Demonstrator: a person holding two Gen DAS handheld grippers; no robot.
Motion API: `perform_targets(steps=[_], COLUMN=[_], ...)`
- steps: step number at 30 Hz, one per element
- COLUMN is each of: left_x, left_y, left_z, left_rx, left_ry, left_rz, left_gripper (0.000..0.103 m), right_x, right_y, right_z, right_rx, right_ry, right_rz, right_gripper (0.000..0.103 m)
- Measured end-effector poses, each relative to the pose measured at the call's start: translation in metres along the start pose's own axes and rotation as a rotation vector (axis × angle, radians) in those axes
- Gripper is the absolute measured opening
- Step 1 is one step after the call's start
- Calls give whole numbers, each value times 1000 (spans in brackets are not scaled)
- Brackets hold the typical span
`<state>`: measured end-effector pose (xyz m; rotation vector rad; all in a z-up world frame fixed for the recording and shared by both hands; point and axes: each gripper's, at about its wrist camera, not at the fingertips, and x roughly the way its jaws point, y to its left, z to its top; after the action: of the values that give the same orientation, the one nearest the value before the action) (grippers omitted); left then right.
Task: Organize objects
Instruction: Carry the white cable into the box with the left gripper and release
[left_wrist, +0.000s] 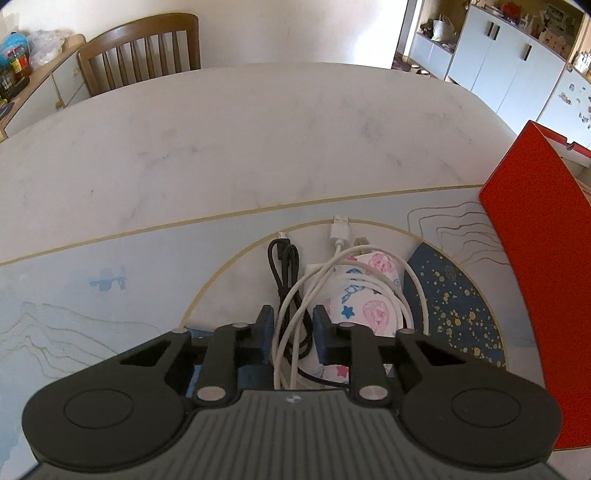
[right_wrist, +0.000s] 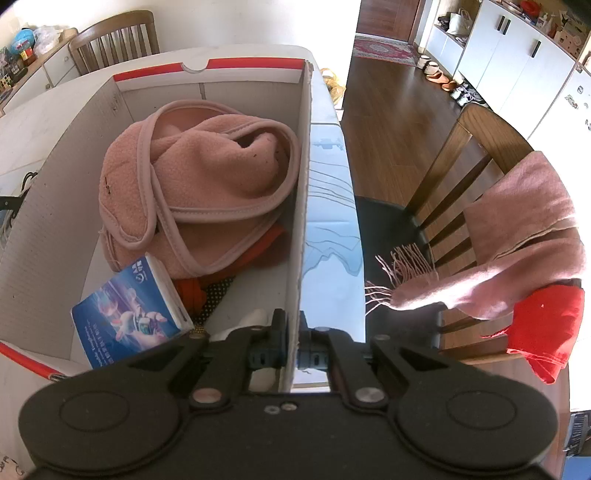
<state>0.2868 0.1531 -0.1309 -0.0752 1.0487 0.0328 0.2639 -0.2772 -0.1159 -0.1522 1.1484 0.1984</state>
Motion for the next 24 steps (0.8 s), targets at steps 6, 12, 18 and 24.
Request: perform_targets(steps=[6,12,18,24], left_x=[-7,-26,-46,-68], left_y=[0,-3,-10,-25], left_z=[-4,-16,-27,-39], left_rx=[-7,-26,-42,-57], left_ry=[-8,-41,-76,-106], left_rz=[-2,-11,-36,-87], left_gripper=[14,6,5,4], right_x=[-1,-3,-4,-4], right_y=[1,2,3,4], right_z=[-1,-2,-2,-3], right_rx=[0,0,-7,-11], right_ry=[-5,-12,-17,-23], right_rz=[2,8,10,12], right_gripper=[3,3,3,3])
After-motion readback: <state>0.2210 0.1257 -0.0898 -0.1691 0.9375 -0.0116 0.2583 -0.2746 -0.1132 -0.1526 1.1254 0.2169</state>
